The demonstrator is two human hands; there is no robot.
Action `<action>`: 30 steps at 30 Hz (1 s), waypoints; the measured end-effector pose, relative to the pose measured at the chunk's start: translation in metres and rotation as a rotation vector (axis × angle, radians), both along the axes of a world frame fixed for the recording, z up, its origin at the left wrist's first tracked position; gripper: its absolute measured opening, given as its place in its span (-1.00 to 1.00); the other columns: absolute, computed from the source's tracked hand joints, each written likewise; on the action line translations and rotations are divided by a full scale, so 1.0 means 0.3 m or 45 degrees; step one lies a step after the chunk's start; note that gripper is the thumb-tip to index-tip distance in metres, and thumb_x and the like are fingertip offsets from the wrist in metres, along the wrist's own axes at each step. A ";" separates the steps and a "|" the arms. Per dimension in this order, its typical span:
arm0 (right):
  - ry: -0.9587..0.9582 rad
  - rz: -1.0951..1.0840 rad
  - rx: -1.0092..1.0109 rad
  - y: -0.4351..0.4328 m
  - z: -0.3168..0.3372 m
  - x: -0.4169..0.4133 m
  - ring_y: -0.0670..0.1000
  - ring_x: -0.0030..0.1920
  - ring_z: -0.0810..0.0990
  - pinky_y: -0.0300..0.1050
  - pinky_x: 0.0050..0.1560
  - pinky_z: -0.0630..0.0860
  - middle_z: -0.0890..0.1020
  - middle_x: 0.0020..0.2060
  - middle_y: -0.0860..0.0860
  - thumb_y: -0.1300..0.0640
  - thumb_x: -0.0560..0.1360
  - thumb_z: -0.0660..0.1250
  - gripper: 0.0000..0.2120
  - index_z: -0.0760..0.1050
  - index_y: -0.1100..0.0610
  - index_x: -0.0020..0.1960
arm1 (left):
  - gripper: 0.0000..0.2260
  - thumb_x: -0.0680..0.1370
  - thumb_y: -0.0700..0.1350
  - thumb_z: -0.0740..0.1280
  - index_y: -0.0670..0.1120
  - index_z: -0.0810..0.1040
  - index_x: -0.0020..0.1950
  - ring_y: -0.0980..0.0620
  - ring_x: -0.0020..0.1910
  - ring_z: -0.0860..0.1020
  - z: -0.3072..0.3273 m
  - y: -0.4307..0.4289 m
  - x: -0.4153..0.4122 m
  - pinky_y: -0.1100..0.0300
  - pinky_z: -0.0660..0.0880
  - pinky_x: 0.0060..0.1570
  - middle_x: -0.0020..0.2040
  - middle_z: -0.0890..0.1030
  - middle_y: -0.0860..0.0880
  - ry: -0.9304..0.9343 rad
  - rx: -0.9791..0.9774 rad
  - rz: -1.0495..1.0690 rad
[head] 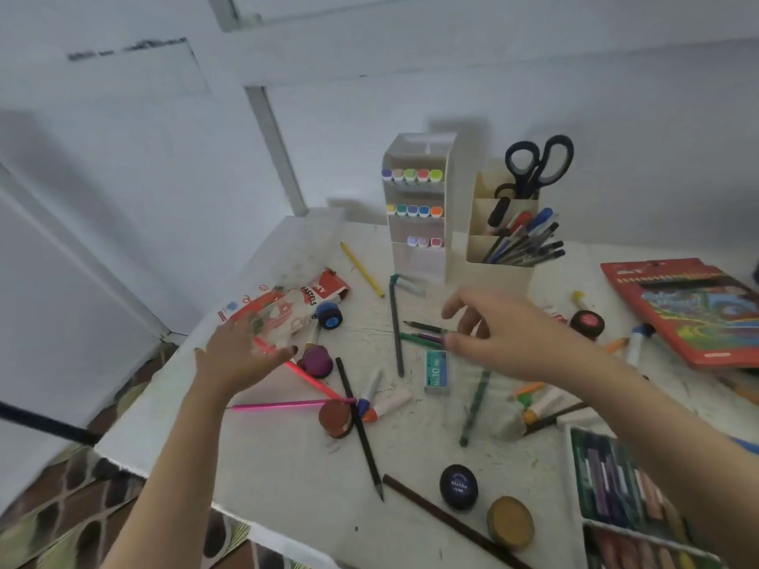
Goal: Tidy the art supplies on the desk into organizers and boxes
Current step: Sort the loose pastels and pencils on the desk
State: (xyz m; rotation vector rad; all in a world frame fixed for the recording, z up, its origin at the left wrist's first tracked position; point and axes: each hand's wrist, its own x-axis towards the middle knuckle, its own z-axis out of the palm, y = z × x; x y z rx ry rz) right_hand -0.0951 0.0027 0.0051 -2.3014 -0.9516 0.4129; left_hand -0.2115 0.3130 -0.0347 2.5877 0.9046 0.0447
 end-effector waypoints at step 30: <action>-0.479 -0.089 -0.343 0.999 -0.162 0.180 0.40 0.25 0.30 0.16 0.22 0.29 0.13 0.43 0.21 -0.20 0.54 0.10 -0.60 0.21 -0.06 0.31 | -0.48 0.50 0.12 0.32 -0.08 0.39 0.39 -0.08 0.27 0.36 -0.021 -0.173 0.055 0.03 0.31 0.29 0.33 0.41 -0.09 -0.309 -0.027 -0.678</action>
